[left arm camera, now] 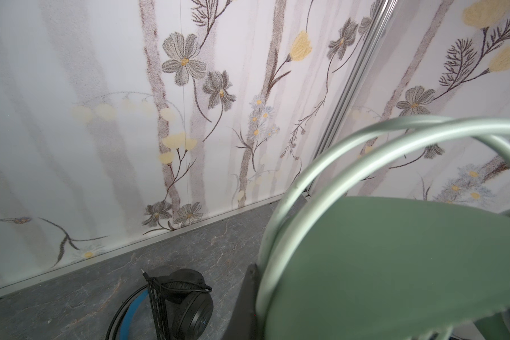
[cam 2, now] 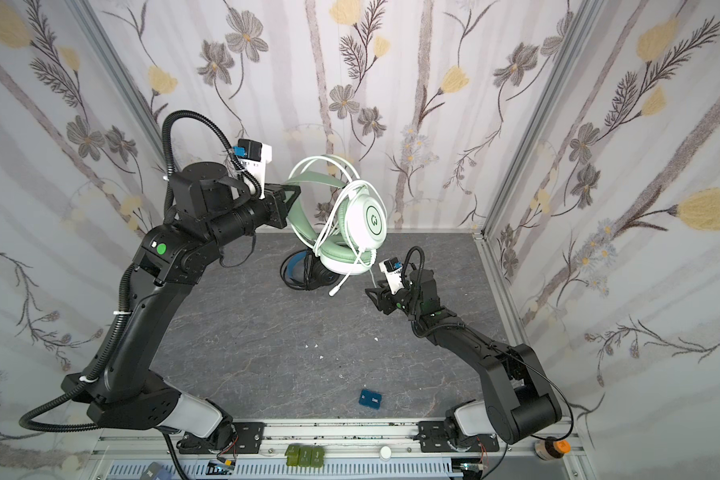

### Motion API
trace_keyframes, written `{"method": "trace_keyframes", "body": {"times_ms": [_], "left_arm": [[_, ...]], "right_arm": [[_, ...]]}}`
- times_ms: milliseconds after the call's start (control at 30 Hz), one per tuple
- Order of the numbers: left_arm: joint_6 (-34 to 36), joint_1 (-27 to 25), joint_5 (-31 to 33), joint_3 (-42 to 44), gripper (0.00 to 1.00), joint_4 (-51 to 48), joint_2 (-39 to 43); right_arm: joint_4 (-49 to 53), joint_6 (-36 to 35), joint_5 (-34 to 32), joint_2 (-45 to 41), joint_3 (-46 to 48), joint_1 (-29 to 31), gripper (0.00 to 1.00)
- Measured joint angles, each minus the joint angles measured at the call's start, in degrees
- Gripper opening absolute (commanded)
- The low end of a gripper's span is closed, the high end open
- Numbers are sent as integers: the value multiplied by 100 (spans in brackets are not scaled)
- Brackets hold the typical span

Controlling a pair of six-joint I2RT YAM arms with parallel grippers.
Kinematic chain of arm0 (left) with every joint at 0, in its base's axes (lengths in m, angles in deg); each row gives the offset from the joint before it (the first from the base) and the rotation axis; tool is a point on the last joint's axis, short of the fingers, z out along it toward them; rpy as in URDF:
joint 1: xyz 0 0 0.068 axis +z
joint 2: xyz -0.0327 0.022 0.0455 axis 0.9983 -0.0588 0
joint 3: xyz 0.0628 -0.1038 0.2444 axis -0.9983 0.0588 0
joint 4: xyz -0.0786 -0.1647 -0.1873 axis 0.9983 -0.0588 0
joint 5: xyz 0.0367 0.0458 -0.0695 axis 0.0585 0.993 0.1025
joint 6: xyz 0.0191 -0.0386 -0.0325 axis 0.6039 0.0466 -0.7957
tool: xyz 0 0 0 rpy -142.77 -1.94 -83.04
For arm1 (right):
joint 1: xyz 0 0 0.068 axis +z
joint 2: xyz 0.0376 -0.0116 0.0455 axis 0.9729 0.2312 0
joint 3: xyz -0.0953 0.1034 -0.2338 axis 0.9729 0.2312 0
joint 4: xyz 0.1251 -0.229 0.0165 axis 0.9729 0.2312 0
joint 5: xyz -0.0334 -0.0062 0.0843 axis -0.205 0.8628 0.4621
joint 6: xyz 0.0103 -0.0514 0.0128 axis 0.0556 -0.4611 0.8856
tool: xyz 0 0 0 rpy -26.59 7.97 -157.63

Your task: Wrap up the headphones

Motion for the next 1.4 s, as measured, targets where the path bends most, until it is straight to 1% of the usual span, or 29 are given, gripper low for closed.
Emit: {"method": "trace_keyframes", "body": {"times_ms": [500, 667, 733, 833, 1000, 1100, 1233, 1400], "left_arm": [[-46, 44, 26, 0, 0, -2, -2], [-90, 74, 177, 0, 0, -24, 0], [-103, 87, 238, 2, 0, -28, 9], [-111, 98, 269, 2, 0, -31, 35], [-162, 122, 267, 48, 0, -31, 83], [-214, 136, 271, 107, 0, -31, 116], [-258, 162, 269, 149, 0, -31, 155], [-289, 197, 269, 166, 0, -31, 168]], "right_arm": [[9, -26, 2, 111, 186, -42, 56], [17, -59, 2, 105, 256, -46, 54], [17, -68, -2, 105, 278, -48, 51], [33, -72, 0, 105, 280, -48, 44], [46, -81, 4, 107, 256, -52, 24], [48, -114, 15, 107, 243, -52, 16], [59, -138, 33, 107, 240, -52, 8], [216, -160, 20, 85, 240, -52, 4]]}}
